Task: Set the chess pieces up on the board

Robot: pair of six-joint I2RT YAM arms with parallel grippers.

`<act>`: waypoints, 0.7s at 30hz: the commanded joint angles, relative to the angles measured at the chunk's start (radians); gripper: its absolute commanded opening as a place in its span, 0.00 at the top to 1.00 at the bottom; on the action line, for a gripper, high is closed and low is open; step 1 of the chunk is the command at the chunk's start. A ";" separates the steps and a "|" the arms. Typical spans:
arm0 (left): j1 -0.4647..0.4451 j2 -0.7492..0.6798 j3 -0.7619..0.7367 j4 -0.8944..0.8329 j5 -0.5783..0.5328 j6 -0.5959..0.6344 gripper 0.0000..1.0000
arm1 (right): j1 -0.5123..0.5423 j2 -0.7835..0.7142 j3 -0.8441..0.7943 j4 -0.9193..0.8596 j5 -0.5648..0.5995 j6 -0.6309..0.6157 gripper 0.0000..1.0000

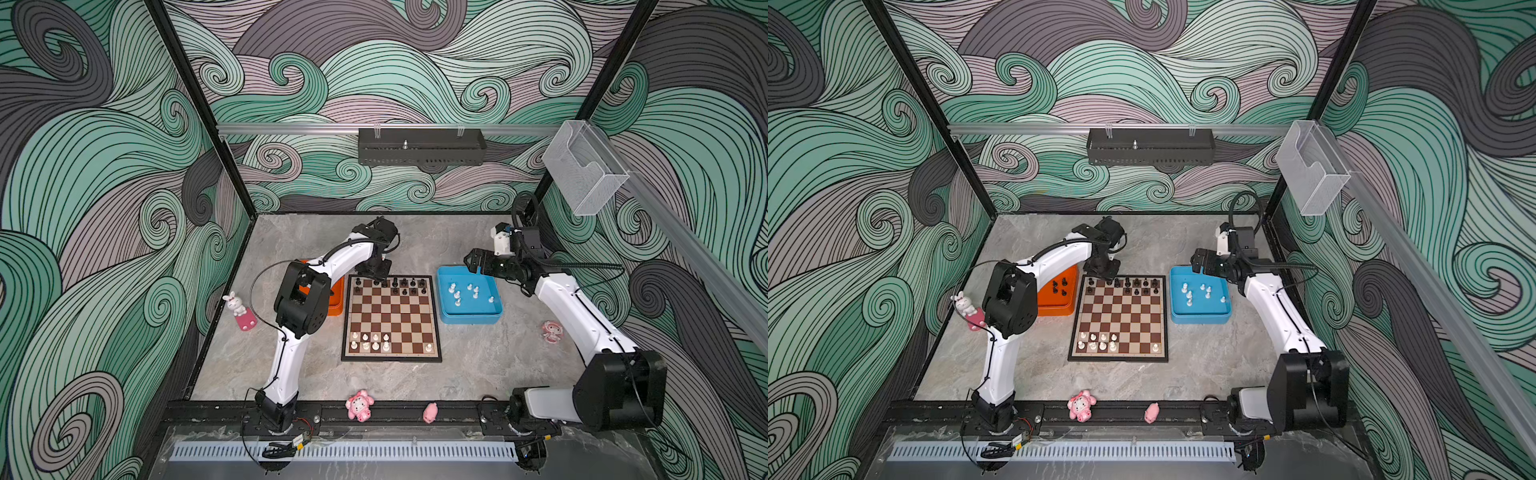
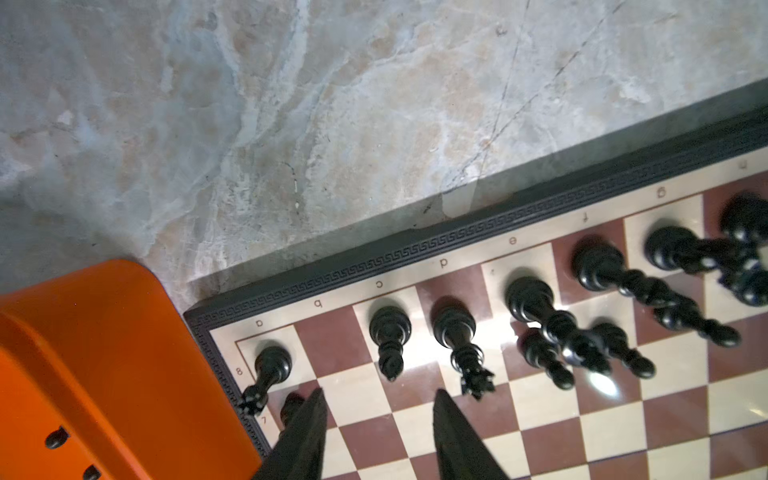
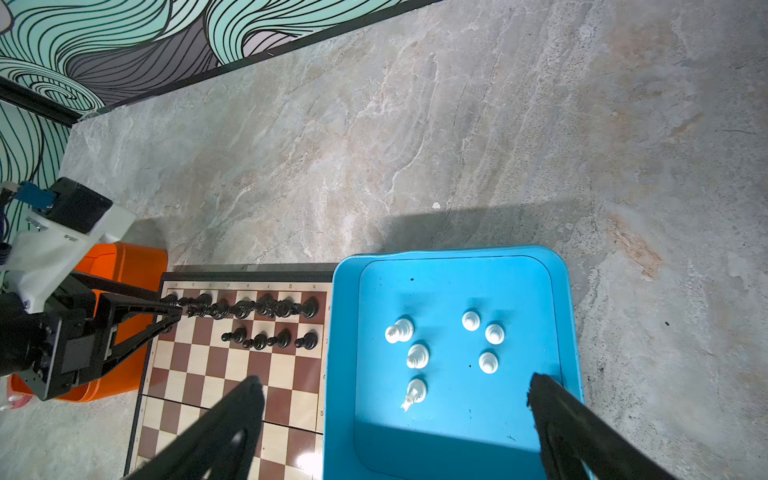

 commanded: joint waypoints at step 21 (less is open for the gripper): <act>-0.011 0.000 0.019 -0.029 0.021 0.003 0.54 | -0.004 0.017 -0.006 0.003 -0.023 0.001 0.01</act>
